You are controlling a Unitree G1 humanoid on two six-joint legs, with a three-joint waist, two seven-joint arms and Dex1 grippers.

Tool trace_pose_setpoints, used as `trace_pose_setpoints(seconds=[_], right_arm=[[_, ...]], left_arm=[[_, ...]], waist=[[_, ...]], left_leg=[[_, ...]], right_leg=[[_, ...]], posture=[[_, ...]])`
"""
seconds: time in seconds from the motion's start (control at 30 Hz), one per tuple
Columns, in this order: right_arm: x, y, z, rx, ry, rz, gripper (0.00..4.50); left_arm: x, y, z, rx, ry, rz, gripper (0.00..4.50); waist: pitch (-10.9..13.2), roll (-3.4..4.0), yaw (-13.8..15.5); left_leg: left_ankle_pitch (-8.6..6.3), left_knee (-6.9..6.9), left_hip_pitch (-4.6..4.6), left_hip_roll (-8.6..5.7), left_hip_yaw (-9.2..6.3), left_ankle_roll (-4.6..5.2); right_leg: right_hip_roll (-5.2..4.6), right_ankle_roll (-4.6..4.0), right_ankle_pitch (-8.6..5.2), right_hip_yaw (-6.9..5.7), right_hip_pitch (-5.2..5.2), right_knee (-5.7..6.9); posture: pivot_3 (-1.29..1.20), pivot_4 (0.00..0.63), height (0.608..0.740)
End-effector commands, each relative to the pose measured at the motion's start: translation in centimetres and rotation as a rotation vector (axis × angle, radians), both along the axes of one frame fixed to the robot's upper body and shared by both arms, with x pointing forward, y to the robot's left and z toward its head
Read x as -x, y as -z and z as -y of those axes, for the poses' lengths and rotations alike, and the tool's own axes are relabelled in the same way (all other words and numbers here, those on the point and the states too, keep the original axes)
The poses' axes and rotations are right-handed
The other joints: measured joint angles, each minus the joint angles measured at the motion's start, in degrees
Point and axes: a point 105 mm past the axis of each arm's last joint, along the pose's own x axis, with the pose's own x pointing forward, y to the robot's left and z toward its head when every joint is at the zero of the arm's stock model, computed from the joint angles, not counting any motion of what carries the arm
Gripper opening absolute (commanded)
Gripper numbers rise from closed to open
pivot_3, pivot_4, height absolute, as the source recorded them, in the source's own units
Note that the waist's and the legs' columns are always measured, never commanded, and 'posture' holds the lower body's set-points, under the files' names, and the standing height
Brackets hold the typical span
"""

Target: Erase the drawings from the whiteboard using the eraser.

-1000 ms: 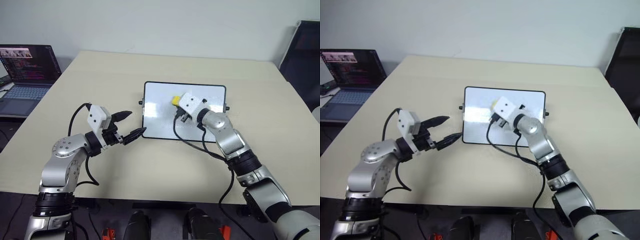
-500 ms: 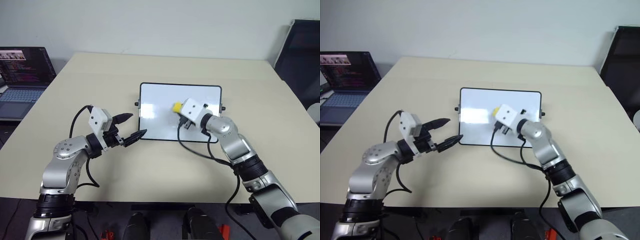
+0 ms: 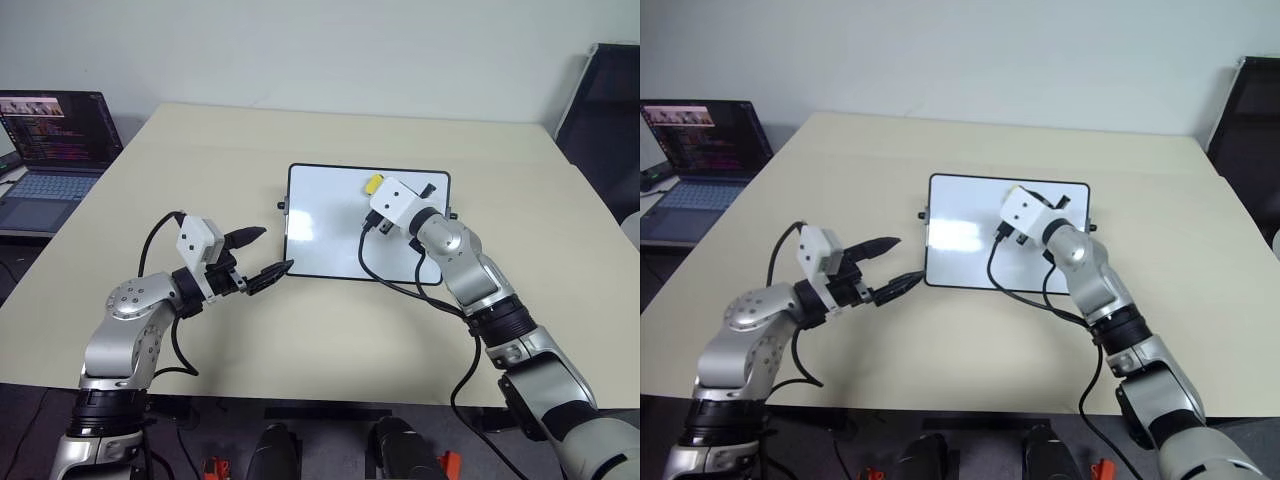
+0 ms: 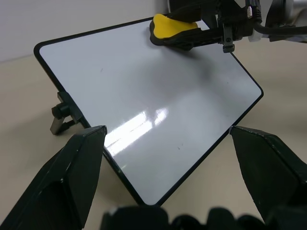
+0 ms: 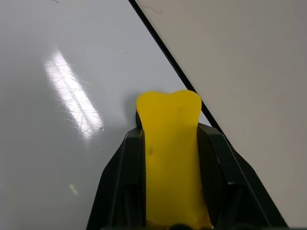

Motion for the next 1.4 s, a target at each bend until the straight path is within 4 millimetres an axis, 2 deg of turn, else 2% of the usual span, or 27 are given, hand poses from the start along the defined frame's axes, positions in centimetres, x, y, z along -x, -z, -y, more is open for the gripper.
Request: trace_pose_setpoints(seconds=[0.03,0.1,0.17,0.27,0.37,0.43,0.5,0.6,0.77,0.83,0.93,1.07,1.27,1.4], right_arm=[[1.9,5.0,-0.3,0.071,-0.087,-0.219,1.12],[2.7,5.5,-0.7,0.082,-0.12,-0.244,1.12],[2.3,4.7,-0.3,0.051,-0.082,-0.199,1.12],[1.3,2.1,1.0,-0.07,0.006,-0.114,1.12],[1.4,-0.8,2.7,-0.269,0.07,-0.06,1.12],[2.2,-2.5,4.1,-0.447,0.11,-0.042,1.12],[3.2,-3.4,5.4,-0.575,0.151,-0.04,1.12],[5.8,-3.8,8.1,-0.653,0.221,-0.019,1.12],[10.3,-3.1,11.2,-0.669,0.298,-0.013,1.12],[11.3,-1.3,12.9,-0.661,0.404,-0.062,1.12],[12.4,1.5,13.8,-0.62,0.483,-0.177,1.12],[12.4,3.2,14.8,-0.645,0.577,-0.246,1.12],[11.1,4.0,16.7,-0.696,0.673,-0.283,1.12],[10.5,4.8,18.2,-0.752,0.72,-0.319,1.12]], left_arm=[[0.2,-1.3,0.4,0.0,0.011,0.047,4.5],[0.2,-1.3,0.5,0.0,0.012,0.048,4.5],[0.2,-1.4,0.7,0.001,0.013,0.048,4.5],[0.2,-1.5,0.9,0.002,0.015,0.049,4.5],[0.2,-1.7,1.0,0.002,0.018,0.052,4.5],[0.3,-1.9,1.0,0.001,0.022,0.056,4.5],[0.4,-2.1,1.0,-0.005,0.03,0.062,4.5],[0.4,-2.9,0.9,-0.018,0.04,0.09,4.5],[0.3,-4.2,2.4,-0.042,0.141,0.122,4.5],[0.4,-4.5,3.8,-0.051,0.223,0.125,4.5],[0.9,-4.6,5.9,-0.067,0.352,0.12,4.5],[1.3,-4.6,8.4,-0.085,0.525,0.115,4.5],[1.9,-4.3,11.8,-0.138,0.755,0.12,4.5],[1.3,-3.9,14.5,-0.185,0.841,0.149,4.5]], waist=[[0.0,0.0,0.0],[0.0,0.0,0.0],[0.0,0.02,-0.1],[0.0,0.03,-0.1],[0.1,0.06,0.3],[0.2,0.05,0.5],[0.2,0.07,0.5],[0.2,0.11,0.5],[0.2,0.14,0.6],[0.2,0.14,0.7],[0.2,0.14,0.7],[0.2,0.15,0.1],[0.2,0.15,0.2],[0.2,0.15,0.3]], left_leg=[[0.0,-0.03,0.0,0.01,0.0,0.0],[0.0,-0.11,-0.02,0.02,0.01,0.0],[0.0,-0.13,-0.05,0.04,0.02,0.0],[0.0,-0.11,-0.06,0.02,0.02,0.0],[0.0,-0.06,-0.06,-0.01,0.02,-0.01],[0.0,-0.02,-0.14,-0.04,0.02,-0.01],[0.0,-0.02,-0.2,-0.03,0.02,-0.01],[-0.01,-0.29,-0.44,0.0,0.03,-0.01],[-0.22,-0.78,-0.44,0.0,-0.01,-0.3],[-0.23,-0.96,-0.41,0.0,-0.02,-0.32],[-0.25,-0.97,-0.38,0.0,-0.02,-0.35],[-0.23,-0.91,-0.28,-0.01,0.0,-0.34],[-0.17,-0.78,-0.17,-0.03,0.0,-0.28],[-0.17,-0.79,-0.19,-0.03,-0.01,-0.27]], right_leg=[[0.01,0.02,-0.01,-0.01,0.04,0.0],[0.03,0.06,-0.04,-0.01,0.07,0.01],[0.04,0.06,-0.04,0.01,0.06,0.03],[0.04,0.04,-0.03,0.01,0.0,0.06],[0.01,0.03,-0.02,0.02,-0.08,0.0],[-0.03,0.03,-0.02,0.01,-0.08,-0.05],[-0.03,0.04,-0.03,0.01,-0.07,-0.09],[-0.01,0.04,-0.09,-0.03,-0.13,-0.04],[0.0,0.15,-0.36,-0.12,-0.28,0.06],[0.0,0.12,-0.48,-0.15,-0.29,0.03],[0.0,0.11,-0.52,-0.18,-0.26,0.02],[0.0,0.31,-0.63,-0.13,-0.23,0.09],[0.01,0.1,-0.68,-0.08,-0.03,0.06],[0.01,0.32,-0.57,-0.1,-0.02,0.06]], posture=[[0.0,0.15,0.74],[0.0,0.15,0.74],[0.0,0.15,0.74],[0.0,0.15,0.74],[0.0,0.15,0.74],[0.0,0.15,0.74],[0.0,0.15,0.74],[0.0,0.15,0.74],[0.0,0.15,0.74],[0.0,0.15,0.74],[0.0,0.15,0.74],[0.0,0.15,0.74],[0.0,0.15,0.74],[0.0,0.15,0.74]])
